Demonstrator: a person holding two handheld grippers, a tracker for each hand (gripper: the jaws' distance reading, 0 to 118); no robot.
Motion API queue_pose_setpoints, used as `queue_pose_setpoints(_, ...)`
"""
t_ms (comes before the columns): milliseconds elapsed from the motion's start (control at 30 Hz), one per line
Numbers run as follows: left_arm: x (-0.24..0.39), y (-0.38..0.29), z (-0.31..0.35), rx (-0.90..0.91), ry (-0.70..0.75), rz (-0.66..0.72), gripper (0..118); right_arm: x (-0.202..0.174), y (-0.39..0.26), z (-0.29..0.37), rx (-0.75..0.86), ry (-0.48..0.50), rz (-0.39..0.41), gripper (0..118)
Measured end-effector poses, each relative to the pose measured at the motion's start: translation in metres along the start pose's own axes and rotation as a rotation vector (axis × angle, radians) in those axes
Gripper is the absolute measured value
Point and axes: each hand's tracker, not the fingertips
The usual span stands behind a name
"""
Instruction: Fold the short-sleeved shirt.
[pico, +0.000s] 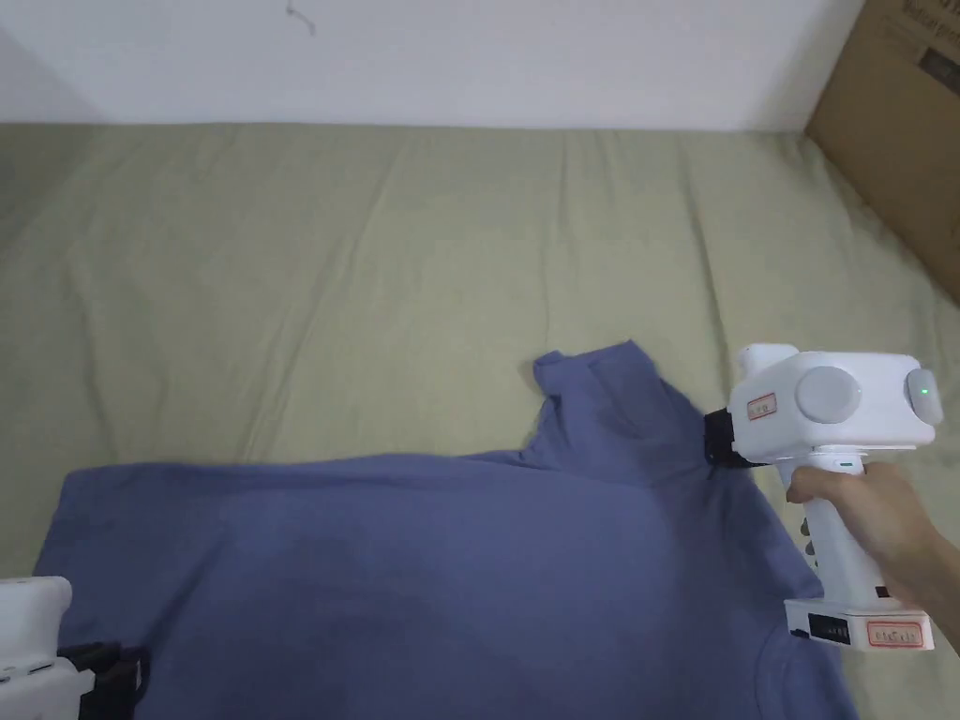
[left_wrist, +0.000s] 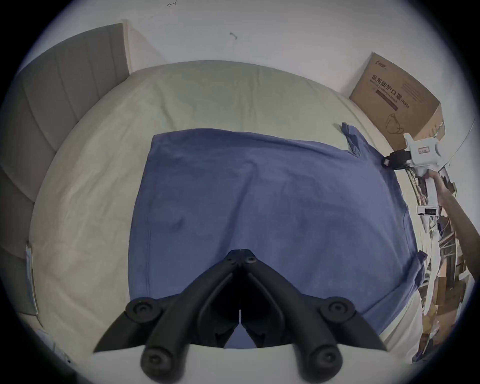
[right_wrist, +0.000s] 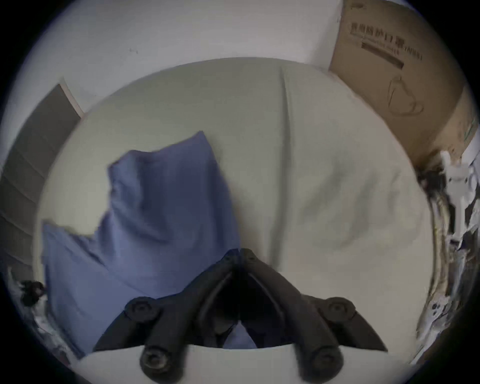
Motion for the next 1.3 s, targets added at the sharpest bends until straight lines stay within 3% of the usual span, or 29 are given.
queue_pose_setpoints(33,-0.001,-0.001,0.0,0.001,0.002,0.003,0,-0.003,0.0,0.003,0.007,0.01,0.006,1)
queue_pose_setpoints(100,-0.003,-0.001,0.001,-0.002,0.001,0.013,0,-0.011,0.001,0.009,0.044,-0.07,0.074,1)
queue_pose_setpoints(267,-0.02,0.01,0.0,0.02,0.004,0.032,1,-0.008,0.008,0.02,0.045,-0.036,0.038,1)
queue_pose_setpoints(300,-0.026,0.016,-0.002,0.023,-0.007,0.059,14,-0.007,0.009,0.021,0.046,-0.037,0.034,1)
queue_pose_setpoints(333,-0.031,0.022,-0.006,0.027,-0.022,0.078,41,-0.006,0.01,0.021,0.044,-0.033,0.033,1)
queue_pose_setpoints(367,-0.037,0.03,-0.009,0.038,-0.038,0.1,41,-0.005,0.01,0.02,0.042,-0.029,0.034,1)
queue_pose_setpoints(400,-0.045,0.039,-0.017,0.041,-0.032,0.117,54,-0.005,0.009,0.019,0.038,-0.031,0.037,1)
queue_pose_setpoints(467,-0.056,0.059,-0.031,0.039,-0.031,0.134,97,-0.004,0.008,0.015,0.032,-0.032,0.04,1)
queue_pose_setpoints(500,-0.06,0.071,-0.038,0.046,-0.017,0.14,100,-0.003,0.008,0.014,0.03,-0.03,0.035,1)
queue_pose_setpoints(667,-0.086,0.12,-0.086,0.034,0.052,0.221,99,0.0,0.007,0.01,0.011,-0.026,0.04,1)
queue_pose_setpoints(767,-0.095,0.139,-0.105,0.01,0.101,0.176,98,0.0,0.007,0.01,0.011,-0.02,0.046,1)
queue_pose_setpoints(900,-0.112,0.15,-0.13,-0.05,0.002,0.343,98,-0.001,0.006,0.009,0.011,-0.021,0.048,1)
queue_pose_setpoints(933,-0.109,0.149,-0.132,-0.042,0.027,0.309,92,-0.003,0.004,0.009,0.018,-0.019,0.042,1)
queue_pose_setpoints(967,-0.102,0.149,-0.13,-0.067,0.084,0.248,78,-0.004,0.003,0.009,0.019,-0.006,0.034,0)
queue_pose_setpoints(1033,-0.088,0.149,-0.125,-0.06,0.195,0.108,44,-0.006,0.0,0.009,0.019,0.003,0.027,0)
queue_pose_setpoints(1100,-0.077,0.149,-0.113,-0.051,0.139,0.05,2,-0.007,0.0,0.012,0.017,0.004,0.029,1)
queue_pose_setpoints(1167,-0.07,0.153,-0.105,-0.068,0.108,0.095,2,-0.007,0.0,0.023,0.023,0.006,0.026,1)
queue_pose_setpoints(1300,-0.065,0.151,-0.069,-0.037,0.127,0.037,2,-0.007,-0.003,0.06,0.07,0.027,0.025,1)
